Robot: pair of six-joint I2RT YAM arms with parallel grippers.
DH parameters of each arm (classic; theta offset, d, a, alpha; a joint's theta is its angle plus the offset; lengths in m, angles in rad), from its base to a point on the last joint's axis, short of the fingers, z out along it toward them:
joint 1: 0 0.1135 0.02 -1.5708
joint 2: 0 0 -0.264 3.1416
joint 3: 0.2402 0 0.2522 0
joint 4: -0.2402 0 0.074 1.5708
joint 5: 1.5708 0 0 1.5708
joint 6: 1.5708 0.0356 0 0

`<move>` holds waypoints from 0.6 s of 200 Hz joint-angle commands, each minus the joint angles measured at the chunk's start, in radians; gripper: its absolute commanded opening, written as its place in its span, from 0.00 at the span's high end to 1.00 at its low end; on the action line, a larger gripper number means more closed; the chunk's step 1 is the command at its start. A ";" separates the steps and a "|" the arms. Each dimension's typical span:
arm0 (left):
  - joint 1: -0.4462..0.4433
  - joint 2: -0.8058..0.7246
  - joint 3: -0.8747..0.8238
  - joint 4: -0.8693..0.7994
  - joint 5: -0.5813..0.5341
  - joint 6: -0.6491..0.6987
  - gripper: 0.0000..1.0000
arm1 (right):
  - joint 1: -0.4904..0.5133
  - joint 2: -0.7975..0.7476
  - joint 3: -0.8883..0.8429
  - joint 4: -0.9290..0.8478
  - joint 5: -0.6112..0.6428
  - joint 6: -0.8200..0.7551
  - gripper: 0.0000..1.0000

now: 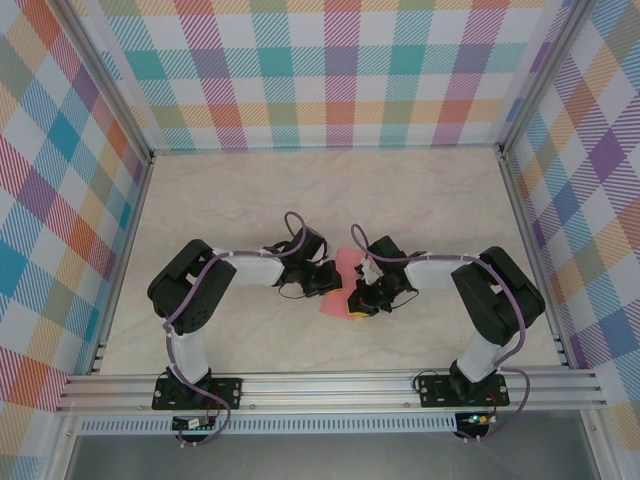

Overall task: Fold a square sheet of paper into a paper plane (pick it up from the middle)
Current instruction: Fold the triangle a second time at the center of the table.

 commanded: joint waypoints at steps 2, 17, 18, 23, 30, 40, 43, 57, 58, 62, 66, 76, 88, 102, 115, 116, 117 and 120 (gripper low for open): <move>0.050 0.033 0.022 -0.040 -0.094 0.020 0.94 | 0.011 0.059 -0.045 -0.075 0.100 -0.016 0.97; 0.059 0.037 0.027 -0.042 -0.088 0.020 0.94 | 0.011 0.059 -0.043 -0.077 0.101 -0.020 0.97; 0.060 0.037 0.026 -0.042 -0.088 0.021 0.94 | 0.011 0.058 -0.044 -0.078 0.101 -0.020 0.97; 0.062 0.038 0.030 -0.043 -0.089 0.022 0.94 | 0.012 0.058 -0.043 -0.079 0.101 -0.020 0.97; 0.066 0.037 0.035 -0.046 -0.089 0.024 0.94 | 0.011 0.057 -0.042 -0.079 0.101 -0.020 0.97; 0.070 0.039 0.039 -0.053 -0.090 0.029 0.94 | 0.011 0.058 -0.044 -0.079 0.101 -0.021 0.97; 0.072 0.041 0.041 -0.054 -0.089 0.032 0.94 | 0.011 0.058 -0.044 -0.079 0.101 -0.020 0.97; 0.079 0.043 0.043 -0.058 -0.090 0.035 0.94 | 0.010 0.058 -0.043 -0.080 0.100 -0.021 0.97; 0.079 0.044 0.043 -0.058 -0.090 0.035 0.94 | 0.011 0.058 -0.043 -0.079 0.099 -0.021 0.97; 0.081 0.044 0.042 -0.057 -0.090 0.035 0.94 | 0.011 0.058 -0.044 -0.079 0.100 -0.022 0.97; 0.084 0.044 0.043 -0.057 -0.089 0.038 0.94 | 0.011 0.057 -0.044 -0.080 0.099 -0.022 0.97; 0.090 0.044 0.039 -0.054 -0.088 0.039 0.94 | 0.011 0.056 -0.045 -0.082 0.101 -0.024 0.97; 0.097 0.047 0.041 -0.054 -0.081 0.046 0.94 | 0.011 0.054 -0.046 -0.082 0.100 -0.025 0.97; 0.105 0.047 0.041 -0.056 -0.078 0.053 0.94 | 0.011 0.053 -0.045 -0.080 0.100 -0.027 0.97; 0.113 0.045 0.040 -0.054 -0.071 0.059 0.94 | 0.011 0.054 -0.047 -0.079 0.099 -0.027 0.97; 0.114 0.046 0.041 -0.053 -0.071 0.059 0.94 | 0.011 0.054 -0.048 -0.079 0.099 -0.026 0.97; 0.115 0.046 0.041 -0.054 -0.071 0.059 0.94 | 0.011 0.053 -0.048 -0.080 0.099 -0.027 0.97; 0.117 0.045 0.041 -0.054 -0.070 0.061 0.94 | 0.011 0.054 -0.047 -0.079 0.099 -0.026 0.97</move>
